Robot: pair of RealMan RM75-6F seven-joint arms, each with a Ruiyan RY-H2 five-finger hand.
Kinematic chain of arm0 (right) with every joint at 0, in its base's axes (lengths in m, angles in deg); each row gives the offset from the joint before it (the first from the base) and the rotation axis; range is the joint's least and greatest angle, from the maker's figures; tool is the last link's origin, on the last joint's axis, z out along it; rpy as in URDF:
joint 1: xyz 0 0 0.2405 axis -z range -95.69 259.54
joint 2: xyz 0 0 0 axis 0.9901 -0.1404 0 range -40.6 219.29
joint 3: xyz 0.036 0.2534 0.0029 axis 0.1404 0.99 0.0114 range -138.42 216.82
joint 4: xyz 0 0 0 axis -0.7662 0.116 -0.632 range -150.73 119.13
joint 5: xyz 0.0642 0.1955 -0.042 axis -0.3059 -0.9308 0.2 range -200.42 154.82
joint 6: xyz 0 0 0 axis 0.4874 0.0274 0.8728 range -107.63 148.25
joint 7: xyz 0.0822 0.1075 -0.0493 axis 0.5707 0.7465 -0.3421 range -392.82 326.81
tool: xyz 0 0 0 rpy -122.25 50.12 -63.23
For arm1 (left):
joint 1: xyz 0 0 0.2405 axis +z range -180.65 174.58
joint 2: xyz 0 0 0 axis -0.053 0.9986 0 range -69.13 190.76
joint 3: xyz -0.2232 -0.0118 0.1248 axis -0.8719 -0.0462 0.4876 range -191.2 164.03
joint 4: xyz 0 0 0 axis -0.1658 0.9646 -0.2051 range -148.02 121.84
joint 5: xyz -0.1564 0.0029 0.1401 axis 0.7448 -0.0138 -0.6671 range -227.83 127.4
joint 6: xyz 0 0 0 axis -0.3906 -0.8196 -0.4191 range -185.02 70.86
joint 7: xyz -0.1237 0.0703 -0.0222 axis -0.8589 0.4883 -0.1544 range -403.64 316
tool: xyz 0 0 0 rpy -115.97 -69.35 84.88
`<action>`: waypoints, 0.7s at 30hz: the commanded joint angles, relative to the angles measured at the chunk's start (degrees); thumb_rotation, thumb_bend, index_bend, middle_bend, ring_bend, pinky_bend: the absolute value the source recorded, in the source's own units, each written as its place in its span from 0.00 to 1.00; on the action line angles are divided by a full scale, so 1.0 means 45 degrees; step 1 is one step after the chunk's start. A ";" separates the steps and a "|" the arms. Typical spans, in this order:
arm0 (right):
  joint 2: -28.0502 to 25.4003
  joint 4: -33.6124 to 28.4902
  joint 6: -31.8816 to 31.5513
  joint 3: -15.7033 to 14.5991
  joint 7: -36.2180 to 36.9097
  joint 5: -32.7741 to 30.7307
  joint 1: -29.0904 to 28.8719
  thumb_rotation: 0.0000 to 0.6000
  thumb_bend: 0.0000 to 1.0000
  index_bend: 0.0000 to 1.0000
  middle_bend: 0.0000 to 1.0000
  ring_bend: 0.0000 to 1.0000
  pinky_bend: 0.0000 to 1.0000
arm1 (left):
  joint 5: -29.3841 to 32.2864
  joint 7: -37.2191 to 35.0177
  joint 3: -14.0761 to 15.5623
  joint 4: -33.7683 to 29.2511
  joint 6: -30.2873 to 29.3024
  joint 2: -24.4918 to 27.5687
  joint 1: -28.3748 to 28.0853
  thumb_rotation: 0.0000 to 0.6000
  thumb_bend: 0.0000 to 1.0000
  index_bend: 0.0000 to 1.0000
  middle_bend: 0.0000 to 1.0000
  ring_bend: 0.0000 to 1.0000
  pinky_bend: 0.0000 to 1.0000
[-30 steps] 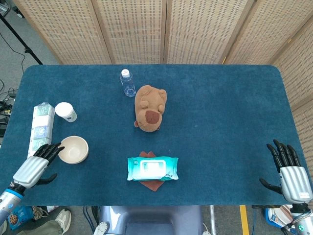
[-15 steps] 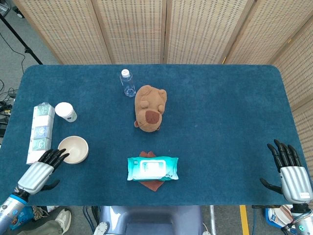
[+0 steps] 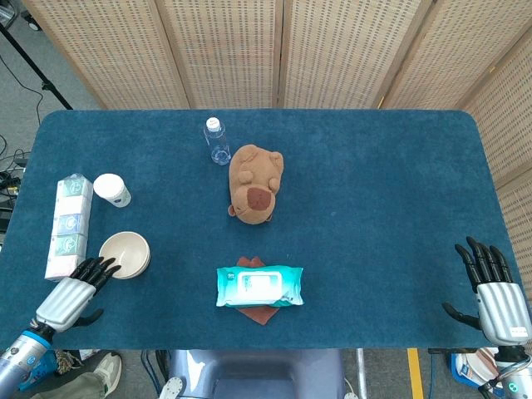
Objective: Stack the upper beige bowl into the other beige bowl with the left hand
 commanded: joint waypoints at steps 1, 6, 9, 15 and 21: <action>-0.0008 0.0003 0.0001 0.0003 0.0015 -0.0005 0.0001 1.00 0.00 0.00 0.00 0.00 0.00 | 0.0014 -0.0023 0.0007 0.0096 0.0033 -0.0079 0.0010 1.00 0.30 0.00 0.00 0.00 0.00; -0.0017 -0.0004 -0.0024 0.0004 0.0025 0.0007 0.0012 1.00 0.00 0.00 0.00 0.00 0.00 | 0.0038 -0.0004 -0.0018 0.0272 0.0076 -0.0216 0.0020 1.00 0.30 0.00 0.00 0.00 0.00; -0.0018 -0.0012 -0.0013 0.0001 0.0016 0.0008 0.0010 1.00 0.00 0.00 0.00 0.00 0.00 | 0.0019 -0.0059 -0.0018 0.0287 0.0064 -0.0239 0.0023 1.00 0.30 0.00 0.00 0.00 0.00; -0.0010 -0.0005 0.0020 -0.0005 0.0012 -0.0007 0.0007 1.00 0.00 0.00 0.00 0.00 0.00 | -0.0222 -0.0605 -0.0081 0.0057 -0.0851 0.0154 0.0251 1.00 0.30 0.00 0.00 0.00 0.00; 0.0015 -0.0031 0.0009 -0.0044 -0.0062 0.0078 0.0005 1.00 0.00 0.00 0.00 0.00 0.00 | -0.0227 -0.1304 -0.0396 -0.0525 -0.2184 0.0927 0.0606 1.00 0.30 0.00 0.00 0.00 0.00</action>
